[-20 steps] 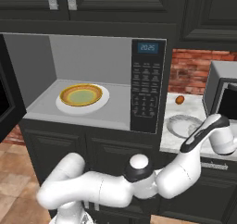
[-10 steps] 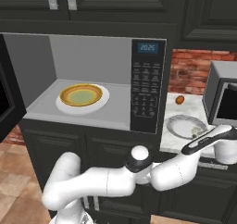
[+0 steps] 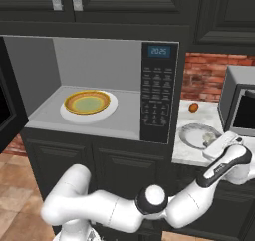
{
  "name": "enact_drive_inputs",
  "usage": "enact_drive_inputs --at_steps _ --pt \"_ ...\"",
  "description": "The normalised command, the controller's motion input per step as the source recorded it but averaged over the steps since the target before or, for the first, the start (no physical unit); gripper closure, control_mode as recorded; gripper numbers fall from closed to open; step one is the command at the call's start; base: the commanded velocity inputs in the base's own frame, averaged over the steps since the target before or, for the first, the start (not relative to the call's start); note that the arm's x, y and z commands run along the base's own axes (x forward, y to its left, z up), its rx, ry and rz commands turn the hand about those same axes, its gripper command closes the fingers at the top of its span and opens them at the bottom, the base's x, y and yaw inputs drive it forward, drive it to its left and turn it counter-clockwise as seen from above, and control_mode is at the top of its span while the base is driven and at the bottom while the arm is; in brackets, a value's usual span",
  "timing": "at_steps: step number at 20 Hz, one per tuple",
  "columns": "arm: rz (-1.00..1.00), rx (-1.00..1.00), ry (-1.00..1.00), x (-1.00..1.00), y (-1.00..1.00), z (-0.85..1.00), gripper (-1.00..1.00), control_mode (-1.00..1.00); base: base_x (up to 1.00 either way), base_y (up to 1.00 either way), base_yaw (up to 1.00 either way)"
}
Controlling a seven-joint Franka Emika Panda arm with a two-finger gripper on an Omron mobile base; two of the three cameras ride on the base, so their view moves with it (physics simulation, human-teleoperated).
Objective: Pick the garlic from the microwave and place it on plate located on the counter.
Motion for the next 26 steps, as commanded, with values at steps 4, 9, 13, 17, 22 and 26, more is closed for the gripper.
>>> enact_drive_inputs --at_steps 4,9,13,17,22,26 --pt "0.02 0.00 -0.05 0.58 0.04 0.11 1.00 -1.00 0.00 0.00 0.00" --pt "0.00 0.00 0.06 0.59 -0.09 0.01 1.00 -1.00 0.00 0.00 0.00" --pt "0.00 0.00 0.05 0.53 -0.49 -0.13 1.00 -1.00 0.00 0.00 0.00" --pt "0.00 0.00 0.02 0.31 -0.65 -0.05 1.00 -1.00 0.00 0.00 0.00" --pt "0.01 -0.03 0.05 0.02 -0.62 -0.04 1.00 -1.00 0.00 0.00 0.00" --pt "0.01 -0.16 0.14 -0.09 -0.24 -0.06 1.00 -1.00 0.00 0.00 0.00"
